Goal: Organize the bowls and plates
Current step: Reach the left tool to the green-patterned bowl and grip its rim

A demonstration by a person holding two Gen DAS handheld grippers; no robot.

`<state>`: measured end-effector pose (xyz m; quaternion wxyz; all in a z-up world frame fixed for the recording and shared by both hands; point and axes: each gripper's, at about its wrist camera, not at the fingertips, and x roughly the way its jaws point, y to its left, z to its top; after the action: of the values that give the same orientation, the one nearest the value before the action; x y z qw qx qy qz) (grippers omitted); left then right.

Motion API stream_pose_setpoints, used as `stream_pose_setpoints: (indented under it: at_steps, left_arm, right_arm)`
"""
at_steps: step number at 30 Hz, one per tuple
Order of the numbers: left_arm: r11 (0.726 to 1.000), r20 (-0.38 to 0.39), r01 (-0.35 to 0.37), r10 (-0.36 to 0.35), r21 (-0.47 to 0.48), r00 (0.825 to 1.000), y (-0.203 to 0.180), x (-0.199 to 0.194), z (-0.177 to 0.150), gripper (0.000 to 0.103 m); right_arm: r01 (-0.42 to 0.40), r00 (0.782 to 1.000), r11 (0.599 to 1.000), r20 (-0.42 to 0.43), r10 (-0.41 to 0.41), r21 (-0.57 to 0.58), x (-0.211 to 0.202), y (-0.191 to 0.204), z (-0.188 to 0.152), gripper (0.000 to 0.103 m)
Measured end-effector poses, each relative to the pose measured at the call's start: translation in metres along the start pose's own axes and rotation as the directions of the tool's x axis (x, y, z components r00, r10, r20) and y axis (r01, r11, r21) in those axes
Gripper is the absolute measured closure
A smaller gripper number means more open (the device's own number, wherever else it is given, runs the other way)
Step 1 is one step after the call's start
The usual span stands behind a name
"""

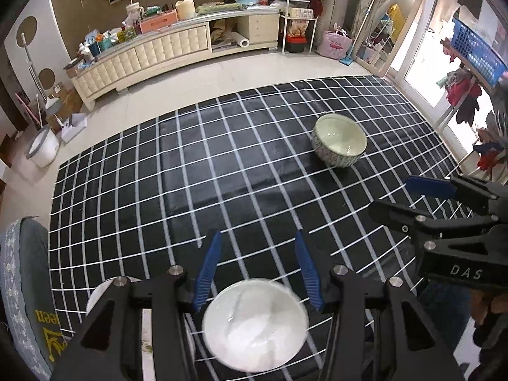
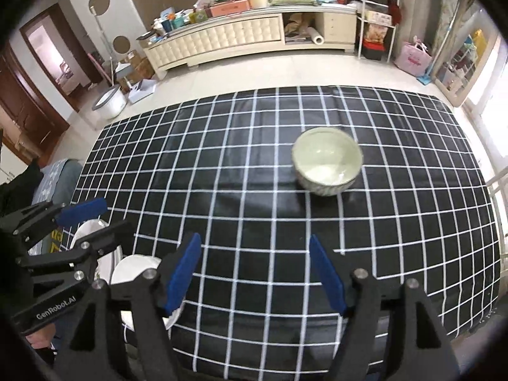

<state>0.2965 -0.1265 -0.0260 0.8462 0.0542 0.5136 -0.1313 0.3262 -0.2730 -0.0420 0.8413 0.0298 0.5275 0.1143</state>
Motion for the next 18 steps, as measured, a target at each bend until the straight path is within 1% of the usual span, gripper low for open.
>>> stream_pose_setpoints:
  at_steps: [6, 9, 12, 16, 18]
  left_arm:
    - [1.0, -0.015, 0.026, -0.026, 0.004, 1.0, -0.024, 0.018, 0.035, 0.057]
    - [0.997, -0.021, 0.083, -0.083, -0.004, 0.996, -0.031, 0.029, 0.051, 0.057]
    - [0.997, -0.045, 0.073, -0.073, 0.006, 0.996, -0.039, 0.045, 0.068, 0.057]
    - [0.997, -0.058, 0.065, -0.063, 0.031, 0.996, -0.05, 0.064, 0.089, 0.057]
    - [0.997, -0.068, 0.071, -0.07, 0.016, 0.995, -0.052, 0.073, 0.098, 0.057]
  right_arm:
    - [0.01, 1.0, 0.999, 0.013, -0.011, 0.047, 0.0, -0.036, 0.023, 0.028]
    - [0.02, 1.0, 0.998, 0.008, -0.021, 0.065, 0.005, -0.05, 0.031, 0.028]
    - [0.026, 1.0, 0.996, -0.006, -0.026, 0.08, 0.016, -0.062, 0.038, 0.028]
    - [0.027, 0.999, 0.994, -0.022, -0.025, 0.102, 0.029, -0.076, 0.049, 0.028]
    - [0.033, 0.999, 0.991, -0.032, -0.03, 0.129, 0.037, -0.085, 0.055, 0.028]
